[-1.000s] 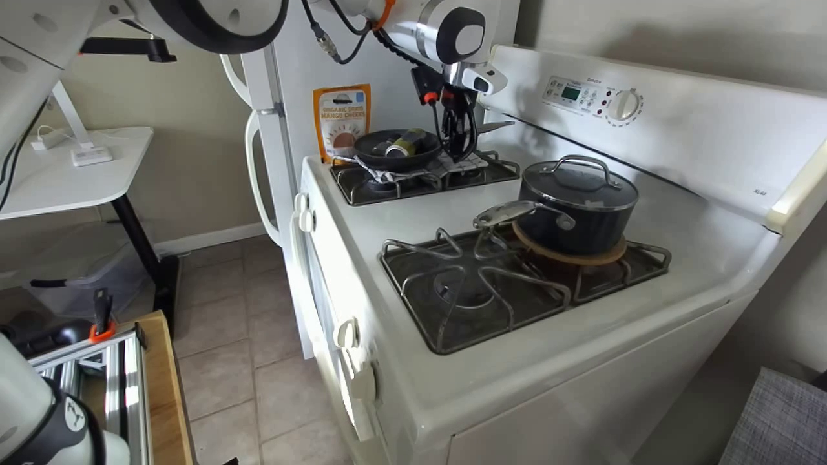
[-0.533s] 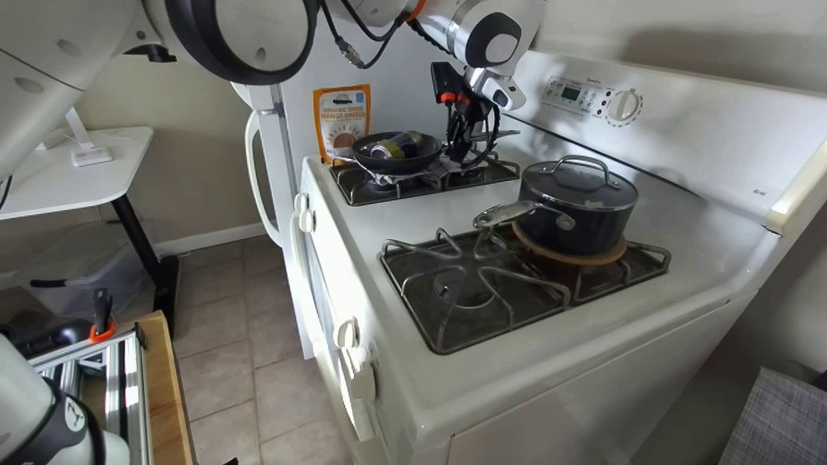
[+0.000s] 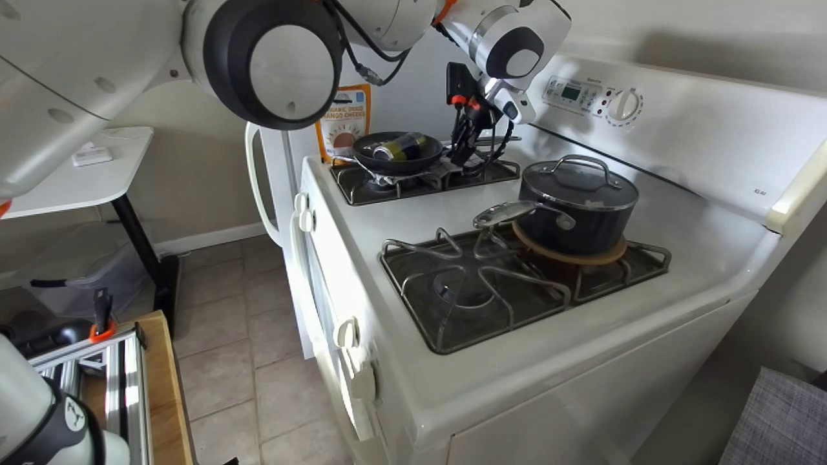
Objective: Move the pan to the front right plate on the stove.
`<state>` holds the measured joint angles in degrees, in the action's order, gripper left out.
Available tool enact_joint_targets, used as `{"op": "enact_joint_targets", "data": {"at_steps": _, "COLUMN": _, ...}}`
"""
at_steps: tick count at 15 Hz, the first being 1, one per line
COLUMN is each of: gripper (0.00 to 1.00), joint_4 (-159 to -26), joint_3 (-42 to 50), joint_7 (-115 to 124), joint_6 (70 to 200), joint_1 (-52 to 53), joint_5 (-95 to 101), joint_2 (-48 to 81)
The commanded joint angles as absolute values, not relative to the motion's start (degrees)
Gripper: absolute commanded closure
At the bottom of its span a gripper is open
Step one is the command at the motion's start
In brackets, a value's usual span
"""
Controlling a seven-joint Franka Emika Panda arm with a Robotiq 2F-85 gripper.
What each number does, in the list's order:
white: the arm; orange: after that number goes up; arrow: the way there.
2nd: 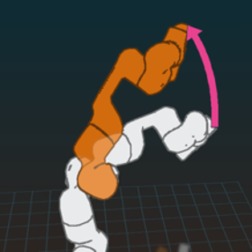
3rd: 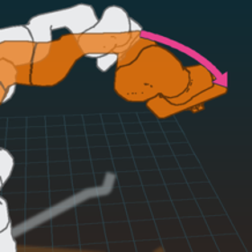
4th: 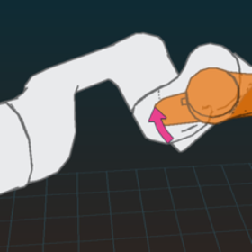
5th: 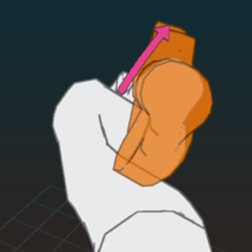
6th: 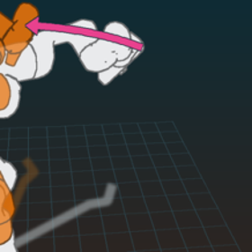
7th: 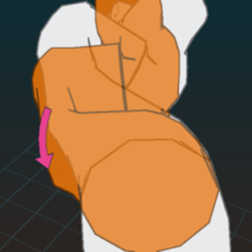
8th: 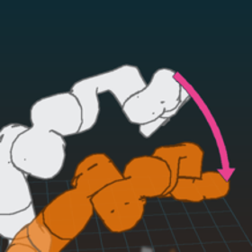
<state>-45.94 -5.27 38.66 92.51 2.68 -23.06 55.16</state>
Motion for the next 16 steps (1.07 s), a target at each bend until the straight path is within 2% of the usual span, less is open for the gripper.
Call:
{"op": "enact_joint_targets", "data": {"at_steps": 1, "gripper": 0.99, "joint_4": -40.0, "joint_3": -7.0, "joint_7": 41.9, "joint_6": 88.5, "joint_1": 0.9, "joint_5": -25.5, "joint_2": 57.1}}
{"op": "enact_joint_targets", "data": {"at_steps": 16, "gripper": 1.0, "joint_4": -43.4, "joint_3": -6.3, "joint_7": 45.6, "joint_6": 92.1, "joint_1": 0.3, "joint_5": -27.4, "joint_2": 54.7}}
